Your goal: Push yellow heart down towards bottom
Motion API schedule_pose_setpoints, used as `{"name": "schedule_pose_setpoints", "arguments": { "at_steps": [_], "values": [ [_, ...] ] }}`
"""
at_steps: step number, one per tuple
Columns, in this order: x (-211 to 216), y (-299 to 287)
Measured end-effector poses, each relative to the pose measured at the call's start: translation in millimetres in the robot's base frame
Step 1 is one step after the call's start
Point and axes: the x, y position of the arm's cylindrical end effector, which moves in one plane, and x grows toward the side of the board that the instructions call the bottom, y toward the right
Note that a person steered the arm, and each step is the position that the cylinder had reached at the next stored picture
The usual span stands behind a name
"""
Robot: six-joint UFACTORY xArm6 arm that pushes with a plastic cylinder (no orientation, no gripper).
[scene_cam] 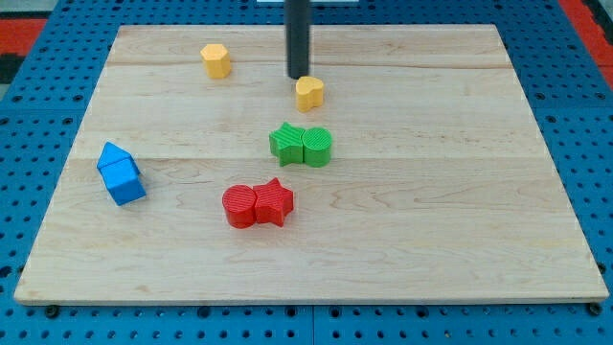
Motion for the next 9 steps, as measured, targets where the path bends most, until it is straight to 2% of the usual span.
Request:
{"name": "schedule_pose_setpoints", "arguments": {
  "at_steps": [1, 2, 4, 5, 6, 7, 8, 9],
  "values": [
    [34, -13],
    [63, 24],
    [27, 22],
    [18, 70],
    [37, 101],
    [78, 116],
    [102, 130],
    [76, 148]
  ]
}}
